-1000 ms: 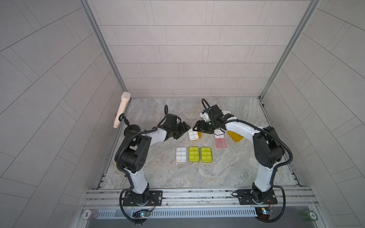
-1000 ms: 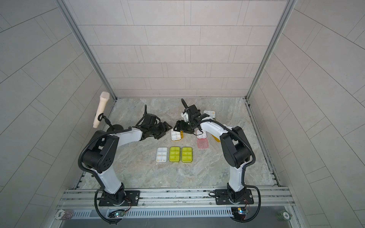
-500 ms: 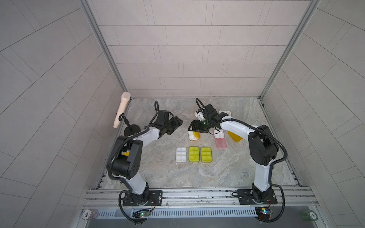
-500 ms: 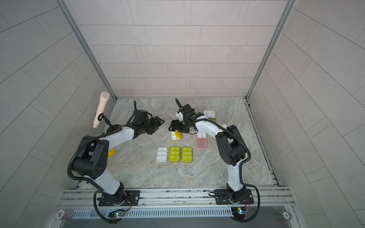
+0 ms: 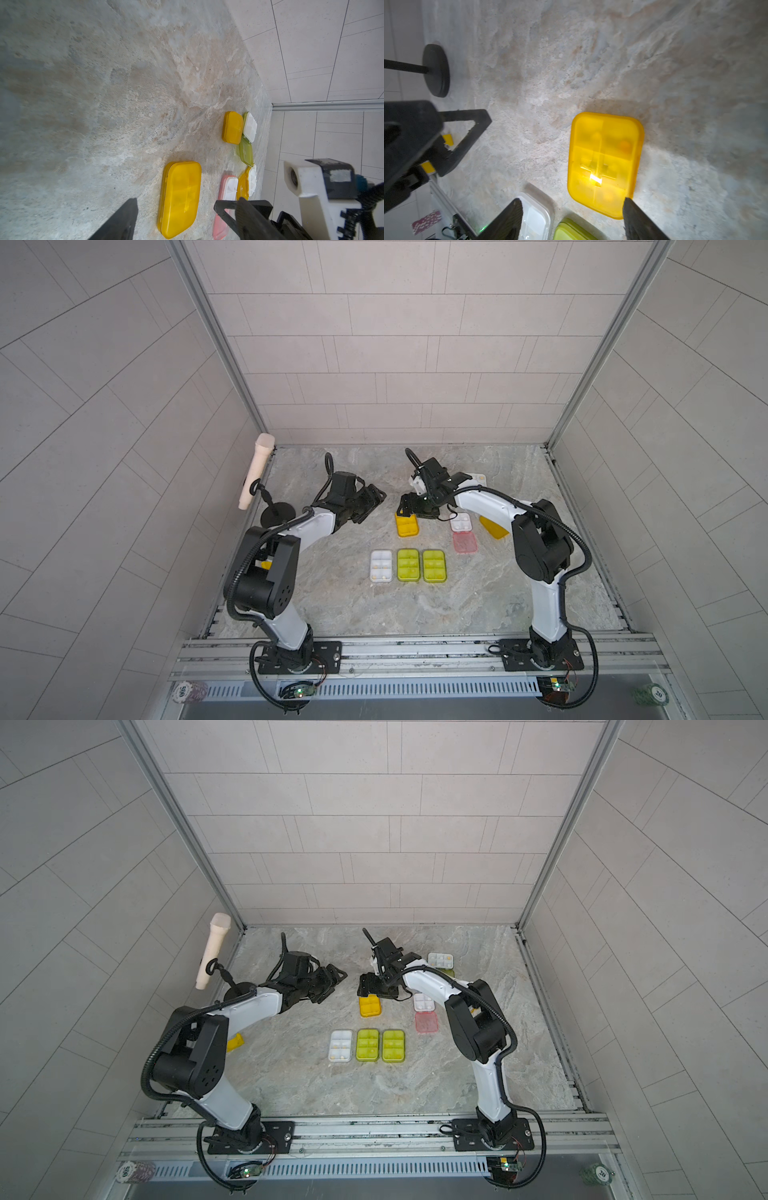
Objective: Close pillboxes
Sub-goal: Close the lid on the pillbox.
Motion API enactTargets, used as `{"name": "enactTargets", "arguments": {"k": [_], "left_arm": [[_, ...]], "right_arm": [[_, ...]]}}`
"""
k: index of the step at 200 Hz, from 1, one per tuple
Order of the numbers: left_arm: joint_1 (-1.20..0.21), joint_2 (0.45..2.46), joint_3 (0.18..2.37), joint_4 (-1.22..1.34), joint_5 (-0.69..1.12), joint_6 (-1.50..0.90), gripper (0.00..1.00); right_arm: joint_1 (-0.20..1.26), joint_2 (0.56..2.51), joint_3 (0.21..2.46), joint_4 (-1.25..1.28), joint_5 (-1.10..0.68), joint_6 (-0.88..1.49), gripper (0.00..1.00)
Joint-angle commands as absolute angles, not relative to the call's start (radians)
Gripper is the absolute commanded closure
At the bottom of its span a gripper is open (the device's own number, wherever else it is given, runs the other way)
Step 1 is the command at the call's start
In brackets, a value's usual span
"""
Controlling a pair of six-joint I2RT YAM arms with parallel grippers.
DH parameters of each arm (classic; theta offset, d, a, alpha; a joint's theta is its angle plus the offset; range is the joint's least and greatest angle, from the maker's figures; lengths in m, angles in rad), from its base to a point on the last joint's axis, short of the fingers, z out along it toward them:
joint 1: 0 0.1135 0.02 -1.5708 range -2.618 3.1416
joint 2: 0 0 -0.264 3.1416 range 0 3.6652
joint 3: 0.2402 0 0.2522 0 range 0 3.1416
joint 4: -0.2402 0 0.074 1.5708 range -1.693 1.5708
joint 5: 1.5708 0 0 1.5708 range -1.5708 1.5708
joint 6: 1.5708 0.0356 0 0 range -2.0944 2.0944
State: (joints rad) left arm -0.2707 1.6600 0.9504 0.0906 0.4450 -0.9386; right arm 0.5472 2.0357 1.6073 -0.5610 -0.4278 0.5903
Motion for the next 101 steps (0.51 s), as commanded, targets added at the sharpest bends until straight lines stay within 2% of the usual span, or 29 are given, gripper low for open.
{"name": "enactTargets", "arguments": {"k": [1, 101], "left_arm": [[-0.267, 1.626, 0.937, 0.116, 0.449, -0.957, 0.21], [-0.266, 1.627, 0.935, 0.128, 0.456, -0.965, 0.21]], "right_arm": [[0.556, 2.070, 1.639, -0.672, -0.291, 0.535, 0.22], [0.601, 2.177, 1.776, -0.812, -0.129, 0.452, 0.22]]}}
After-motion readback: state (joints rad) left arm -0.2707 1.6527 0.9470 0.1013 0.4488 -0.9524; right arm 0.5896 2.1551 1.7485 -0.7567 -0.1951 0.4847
